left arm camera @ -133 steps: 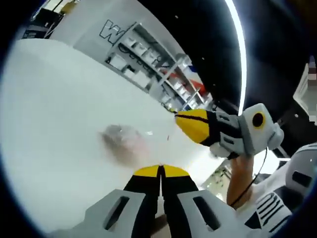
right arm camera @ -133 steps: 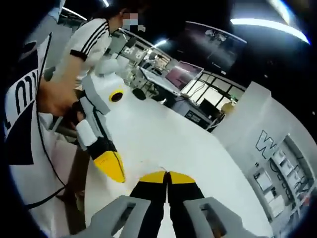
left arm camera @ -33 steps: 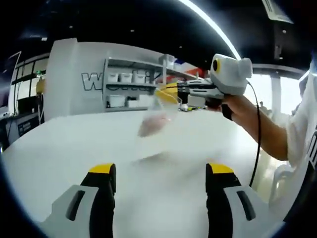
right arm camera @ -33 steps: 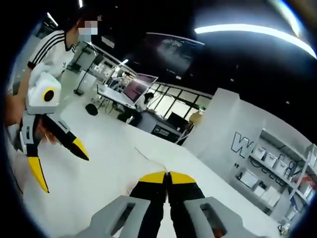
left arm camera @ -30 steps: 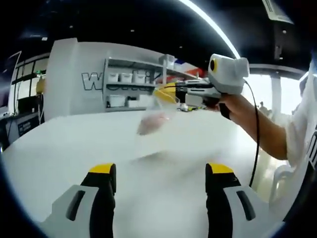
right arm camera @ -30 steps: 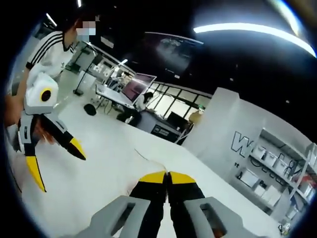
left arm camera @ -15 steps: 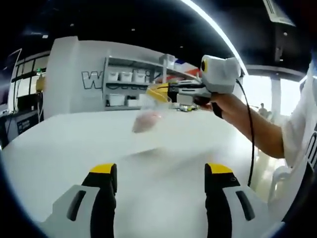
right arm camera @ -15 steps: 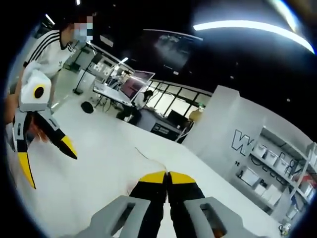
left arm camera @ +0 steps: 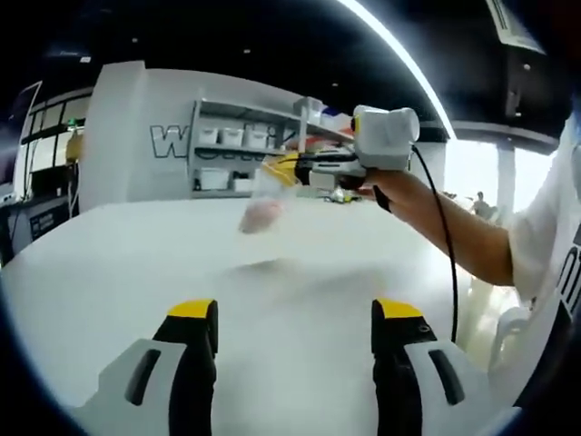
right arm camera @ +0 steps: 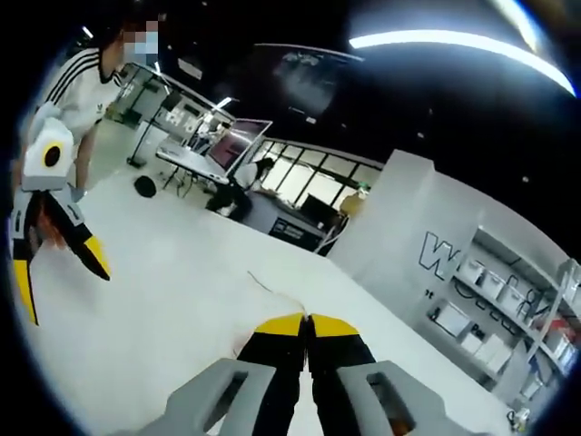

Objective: Open the resealable bag by pulling the two sides of the seal apart until the entire bag opening is separated and visibly accessible.

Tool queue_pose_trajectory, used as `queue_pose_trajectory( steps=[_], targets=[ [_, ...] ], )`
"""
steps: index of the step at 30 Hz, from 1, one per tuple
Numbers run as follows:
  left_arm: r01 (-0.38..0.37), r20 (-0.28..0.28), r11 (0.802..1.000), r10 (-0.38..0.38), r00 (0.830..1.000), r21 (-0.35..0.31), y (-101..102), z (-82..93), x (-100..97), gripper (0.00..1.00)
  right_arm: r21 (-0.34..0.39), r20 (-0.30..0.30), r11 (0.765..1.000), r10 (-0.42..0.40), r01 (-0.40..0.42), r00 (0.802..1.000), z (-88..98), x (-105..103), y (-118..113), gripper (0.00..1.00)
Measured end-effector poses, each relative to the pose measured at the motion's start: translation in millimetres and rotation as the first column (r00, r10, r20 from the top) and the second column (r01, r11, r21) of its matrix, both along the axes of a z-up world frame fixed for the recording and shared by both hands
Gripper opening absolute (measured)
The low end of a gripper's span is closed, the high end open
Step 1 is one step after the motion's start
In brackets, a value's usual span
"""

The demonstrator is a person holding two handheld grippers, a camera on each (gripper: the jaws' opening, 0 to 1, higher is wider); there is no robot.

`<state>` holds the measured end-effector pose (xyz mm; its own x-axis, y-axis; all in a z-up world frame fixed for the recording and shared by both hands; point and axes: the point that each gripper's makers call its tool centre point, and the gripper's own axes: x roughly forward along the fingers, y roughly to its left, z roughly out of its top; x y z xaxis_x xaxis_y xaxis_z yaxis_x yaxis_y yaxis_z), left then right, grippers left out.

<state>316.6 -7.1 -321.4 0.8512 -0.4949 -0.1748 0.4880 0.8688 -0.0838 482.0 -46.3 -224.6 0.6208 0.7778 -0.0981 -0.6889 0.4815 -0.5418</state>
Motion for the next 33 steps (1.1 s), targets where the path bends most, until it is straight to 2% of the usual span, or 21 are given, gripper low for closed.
queue_pose_trajectory(
  steps=[9,20,33],
  targets=[
    [0.000,-0.009,1.000,0.000,1.000,-0.010,0,0.1,-0.4,0.68,0.012,-0.005,1.000,-0.013,0.013,1.000,3.3,21,1,0.00],
    [0.004,-0.017,1.000,-0.004,1.000,-0.011,-2,-0.8,-0.7,0.67,0.013,-0.041,0.999,-0.042,0.043,0.998,-8.4,47,-1,0.00],
    [-0.003,-0.025,1.000,0.002,1.000,-0.016,2,-1.9,2.7,0.66,0.005,-0.052,0.997,-0.081,0.081,0.995,-11.4,86,-4,0.00]
  ],
)
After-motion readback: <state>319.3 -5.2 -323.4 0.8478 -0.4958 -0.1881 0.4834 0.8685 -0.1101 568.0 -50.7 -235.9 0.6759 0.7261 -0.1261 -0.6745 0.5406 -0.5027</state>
